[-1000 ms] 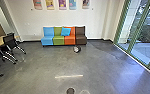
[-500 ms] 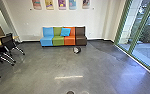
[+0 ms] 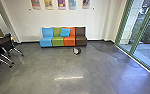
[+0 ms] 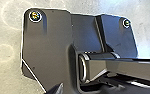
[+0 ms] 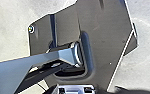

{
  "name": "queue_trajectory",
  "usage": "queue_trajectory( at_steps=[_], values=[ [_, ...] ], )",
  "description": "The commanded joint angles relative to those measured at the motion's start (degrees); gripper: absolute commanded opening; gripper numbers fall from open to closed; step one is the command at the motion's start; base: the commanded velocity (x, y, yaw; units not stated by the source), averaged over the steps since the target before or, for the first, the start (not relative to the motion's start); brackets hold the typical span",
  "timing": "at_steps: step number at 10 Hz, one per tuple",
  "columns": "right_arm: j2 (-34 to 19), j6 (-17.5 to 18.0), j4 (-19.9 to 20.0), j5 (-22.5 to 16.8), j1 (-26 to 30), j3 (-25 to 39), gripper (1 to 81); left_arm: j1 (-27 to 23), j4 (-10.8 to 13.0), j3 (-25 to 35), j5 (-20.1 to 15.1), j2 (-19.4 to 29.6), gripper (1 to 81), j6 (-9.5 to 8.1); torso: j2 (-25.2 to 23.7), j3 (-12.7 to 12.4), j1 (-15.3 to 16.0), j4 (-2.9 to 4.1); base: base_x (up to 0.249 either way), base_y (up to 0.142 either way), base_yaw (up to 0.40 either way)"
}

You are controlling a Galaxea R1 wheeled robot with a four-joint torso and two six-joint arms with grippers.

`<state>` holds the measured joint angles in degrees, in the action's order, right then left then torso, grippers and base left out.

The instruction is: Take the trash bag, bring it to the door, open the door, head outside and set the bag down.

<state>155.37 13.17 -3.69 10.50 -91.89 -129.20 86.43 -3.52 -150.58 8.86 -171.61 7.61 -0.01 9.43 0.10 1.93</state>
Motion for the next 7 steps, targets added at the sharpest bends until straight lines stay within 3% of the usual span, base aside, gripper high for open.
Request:
queue_trajectory(
  at_steps=[1, 7],
  values=[
    [-2.1, 0.4, 0.4, -3.3, 1.8, -1.6, 81.1, -1.4, -0.2, -0.2, -3.6, 0.7, 81.1, 0.22, 0.0, 0.0, 0.0, 0.0, 0.152, 0.0, 0.0],
    [-1.8, 0.4, 0.4, -3.6, 1.9, -2.3, 81.1, -1.4, -0.2, -0.2, -3.6, 0.9, 81.1, 0.13, 0.0, 0.0, 0.0, 0.0, 0.152, 0.0, 0.0]
  ],
)
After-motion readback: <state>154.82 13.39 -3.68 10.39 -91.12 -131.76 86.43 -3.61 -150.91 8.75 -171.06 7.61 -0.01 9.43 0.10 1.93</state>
